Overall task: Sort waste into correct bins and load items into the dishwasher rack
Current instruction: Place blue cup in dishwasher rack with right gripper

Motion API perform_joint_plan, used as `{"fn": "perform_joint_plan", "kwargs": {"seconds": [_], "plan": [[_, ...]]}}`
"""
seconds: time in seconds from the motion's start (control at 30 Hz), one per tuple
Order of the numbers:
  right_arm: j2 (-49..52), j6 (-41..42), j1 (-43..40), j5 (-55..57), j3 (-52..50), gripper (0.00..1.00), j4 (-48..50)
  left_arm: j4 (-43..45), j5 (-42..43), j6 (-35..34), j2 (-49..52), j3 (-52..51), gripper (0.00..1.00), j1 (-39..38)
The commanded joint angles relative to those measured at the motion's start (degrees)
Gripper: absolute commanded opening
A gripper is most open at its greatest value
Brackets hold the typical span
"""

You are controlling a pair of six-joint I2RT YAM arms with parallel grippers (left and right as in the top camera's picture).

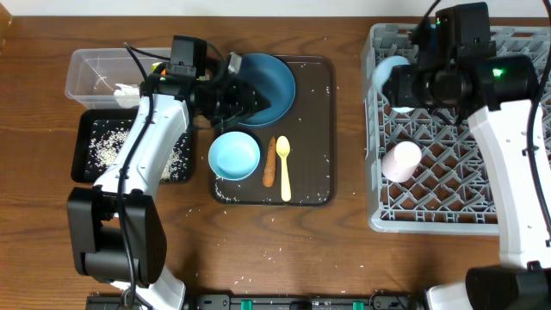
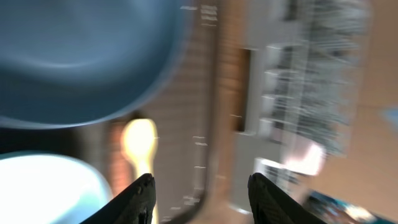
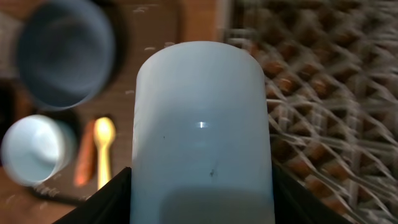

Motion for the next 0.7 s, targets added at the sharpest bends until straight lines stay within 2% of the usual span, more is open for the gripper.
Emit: {"fn": "perform_joint_plan", "kwargs": {"seconds": [0.0, 0.37, 0.67], "plan": [[5.49, 4.35, -1.79, 5.75, 4.33, 0.46, -1.57, -1.75, -12.72, 1.68, -0.22, 0.09, 0.51, 0.09], [29.24, 2.71, -5.11, 4.35, 28.68, 0.45, -15.76, -2.99, -13.6, 3.32, -0.22, 0.09, 0.51, 0.09], [34.34, 0.24, -6.45, -0.48, 29.49, 0.45, -20.83, -3.39, -13.6, 3.32, -0.22, 0.09, 0.51, 0.07]]}}
